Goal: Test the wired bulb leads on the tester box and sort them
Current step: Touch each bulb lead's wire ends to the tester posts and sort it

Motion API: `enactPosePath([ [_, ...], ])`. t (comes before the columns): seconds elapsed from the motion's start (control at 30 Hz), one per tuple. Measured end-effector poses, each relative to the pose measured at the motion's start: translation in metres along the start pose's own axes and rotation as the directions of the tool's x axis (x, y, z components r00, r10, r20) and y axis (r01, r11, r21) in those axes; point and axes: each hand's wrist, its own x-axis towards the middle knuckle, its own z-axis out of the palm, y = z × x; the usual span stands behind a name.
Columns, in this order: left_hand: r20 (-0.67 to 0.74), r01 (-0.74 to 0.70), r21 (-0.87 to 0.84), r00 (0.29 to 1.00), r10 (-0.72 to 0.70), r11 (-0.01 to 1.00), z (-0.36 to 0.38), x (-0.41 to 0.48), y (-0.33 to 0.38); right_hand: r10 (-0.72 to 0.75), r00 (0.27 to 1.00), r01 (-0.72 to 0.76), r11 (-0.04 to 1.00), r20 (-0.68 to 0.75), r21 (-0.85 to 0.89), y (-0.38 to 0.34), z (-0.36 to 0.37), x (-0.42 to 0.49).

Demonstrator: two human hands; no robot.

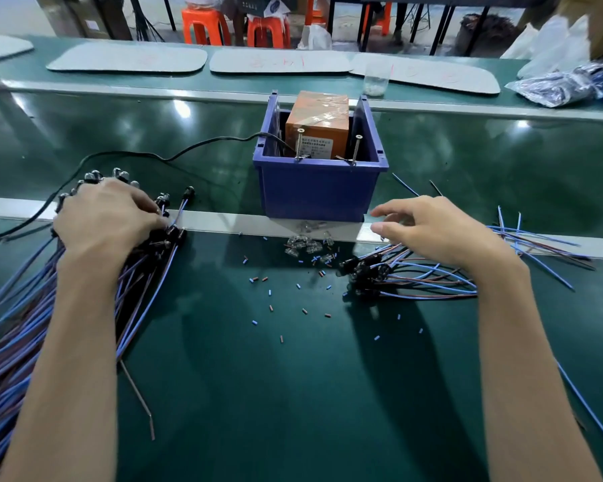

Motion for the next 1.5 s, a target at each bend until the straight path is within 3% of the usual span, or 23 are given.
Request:
enactPosePath([
  [0.17, -0.195, -0.108, -0.269, 0.979, 0.055, 0.957, -0.015, -0.001, 0.004, -0.134, 0.989, 0.144, 0.977, -0.068, 0.158, -0.018, 0.002, -0.003],
  [0.3, -0.444, -0.301, -0.133, 0.870, 0.215, 0.944, -0.003, -0.025, 0.042, -0.253, 0.965, 0.260, 0.920, -0.065, 0.294, -0.038, 0.015, -0.003],
  [0.43, -0.444, -0.473, -0.182, 0.822, 0.358, 0.862, 0.022, -0.056, 0.079, -0.307, 0.952, 0.278, 0.848, -0.010, 0.451, -0.061, 0.046, 0.004],
  [0.53, -0.469, -0.626, -0.364, 0.763, 0.444, 0.690, 0.031, -0.079, 0.099, -0.343, 0.939, 0.265, 0.694, -0.017, 0.669, -0.070, 0.066, 0.007],
  [0.63, -0.450, -0.686, -0.544, 0.725, 0.522, 0.484, 0.031, -0.095, 0.113, -0.297, 0.935, 0.319, 0.468, -0.194, 0.824, -0.069, 0.073, 0.008],
  [0.73, -0.481, -0.703, -0.616, 0.694, 0.536, 0.356, 0.029, -0.104, 0.118, -0.222, 0.918, 0.384, 0.288, -0.329, 0.877, -0.069, 0.069, 0.008],
  [0.77, -0.499, -0.677, -0.679, 0.709, 0.498, 0.283, 0.028, -0.108, 0.121, -0.199, 0.915, 0.393, 0.235, -0.352, 0.889, -0.070, 0.067, 0.008],
  [0.83, -0.409, -0.468, -0.878, 0.841, 0.355, 0.096, 0.025, -0.118, 0.127, -0.126, 0.899, 0.435, 0.164, -0.418, 0.885, -0.071, 0.060, 0.008],
  [0.9, -0.070, -0.066, -0.998, 0.964, 0.257, -0.024, 0.025, -0.127, 0.133, -0.062, 0.874, 0.484, 0.185, -0.482, 0.855, -0.070, 0.051, 0.007],
  [0.93, 0.148, 0.169, -0.984, 0.953, 0.263, -0.060, 0.026, -0.130, 0.135, -0.054, 0.863, 0.500, 0.232, -0.502, 0.834, -0.069, 0.046, 0.005],
  [0.97, 0.338, 0.377, -0.920, 0.899, 0.279, -0.102, 0.027, -0.130, 0.137, -0.071, 0.856, 0.508, 0.289, -0.511, 0.811, -0.067, 0.042, 0.003],
  [1.03, 0.568, 0.641, -0.717, 0.765, 0.305, -0.274, 0.025, -0.124, 0.136, -0.169, 0.859, 0.509, 0.376, -0.483, 0.774, -0.064, 0.034, -0.001],
  [1.13, 0.635, 0.627, -0.495, 0.733, 0.242, -0.601, 0.020, -0.110, 0.131, -0.261, 0.876, 0.472, 0.299, -0.405, 0.829, -0.062, 0.025, -0.006],
  [1.2, 0.649, 0.565, -0.440, 0.737, 0.188, -0.698, 0.017, -0.103, 0.127, -0.235, 0.891, 0.430, 0.163, -0.388, 0.888, -0.059, 0.019, -0.008],
  [1.3, 0.651, 0.511, -0.467, 0.751, 0.110, -0.722, 0.016, -0.094, 0.122, -0.137, 0.923, 0.367, 0.041, -0.359, 0.929, -0.049, 0.008, -0.010],
  [1.5, 0.561, 0.409, -0.563, 0.827, 0.031, -0.718, 0.019, -0.083, 0.116, 0.035, 0.950, 0.294, 0.241, -0.311, 0.925, -0.027, -0.008, -0.008],
])
